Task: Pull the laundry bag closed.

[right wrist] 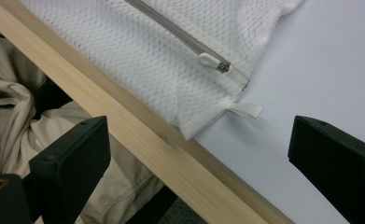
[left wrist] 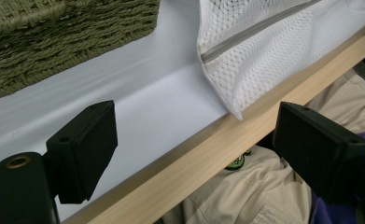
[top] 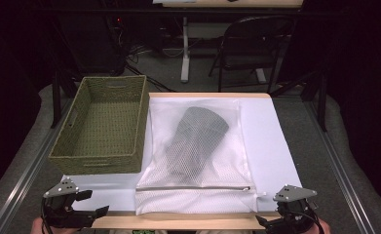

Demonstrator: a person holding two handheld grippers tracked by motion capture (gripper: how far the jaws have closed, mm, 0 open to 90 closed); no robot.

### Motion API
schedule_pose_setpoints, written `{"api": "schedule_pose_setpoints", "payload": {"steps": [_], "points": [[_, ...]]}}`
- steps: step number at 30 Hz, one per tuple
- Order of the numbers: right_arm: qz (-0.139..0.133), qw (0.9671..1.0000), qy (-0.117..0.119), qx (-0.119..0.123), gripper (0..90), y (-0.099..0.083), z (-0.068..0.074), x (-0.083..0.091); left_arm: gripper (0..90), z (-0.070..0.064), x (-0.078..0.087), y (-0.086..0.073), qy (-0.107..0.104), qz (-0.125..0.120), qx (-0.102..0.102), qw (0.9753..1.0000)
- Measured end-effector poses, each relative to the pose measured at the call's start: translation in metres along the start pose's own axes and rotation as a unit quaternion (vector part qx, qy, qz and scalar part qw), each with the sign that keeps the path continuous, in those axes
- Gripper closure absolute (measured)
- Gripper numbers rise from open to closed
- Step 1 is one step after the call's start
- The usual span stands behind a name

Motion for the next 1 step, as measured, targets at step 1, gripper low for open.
{"api": "schedule_pose_setpoints", "payload": {"steps": [1], "points": [[0.002,1.0,0.0,0.001,4.7,-0.0003,0.0,-0.0009,14.1,0.0003,-0.0007,-0.0003,0.001,-0.001,0.001,1.0]]}}
Point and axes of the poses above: each handheld gripper's, and its own axes: x roughly backward along the jaws, y roughly out of its top, z roughly to its left, the point moved 1 cm from there along -x, roughly forward along the jaws, and after that the axes turned 13 degrees about -z, right-handed, at the moved point
